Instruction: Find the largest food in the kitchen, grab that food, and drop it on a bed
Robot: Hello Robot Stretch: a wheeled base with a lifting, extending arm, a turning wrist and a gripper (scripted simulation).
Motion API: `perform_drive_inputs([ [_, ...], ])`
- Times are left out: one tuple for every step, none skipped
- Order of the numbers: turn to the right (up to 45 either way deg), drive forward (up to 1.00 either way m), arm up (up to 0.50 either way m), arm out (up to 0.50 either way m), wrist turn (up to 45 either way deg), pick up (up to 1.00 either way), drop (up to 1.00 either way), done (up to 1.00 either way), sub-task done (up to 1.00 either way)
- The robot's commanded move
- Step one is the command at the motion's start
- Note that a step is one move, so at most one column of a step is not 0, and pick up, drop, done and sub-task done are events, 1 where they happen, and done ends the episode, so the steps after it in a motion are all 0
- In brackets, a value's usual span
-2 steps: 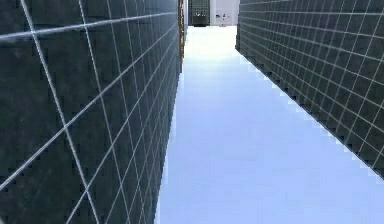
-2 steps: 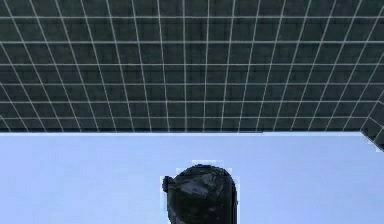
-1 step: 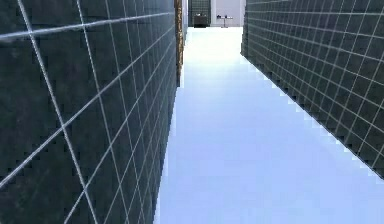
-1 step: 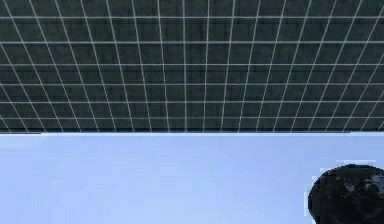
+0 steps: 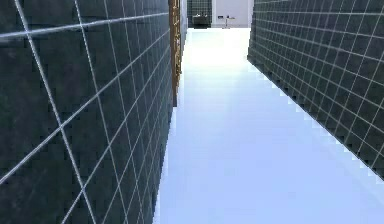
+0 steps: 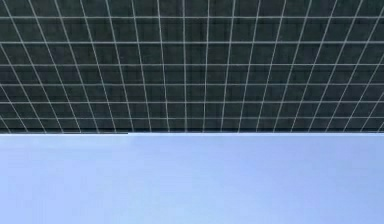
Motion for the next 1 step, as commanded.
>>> perform_drive_inputs([
  [0.0,1.00,0.00,0.00,0.0,0.00,0.00,0.00,0.00],
])
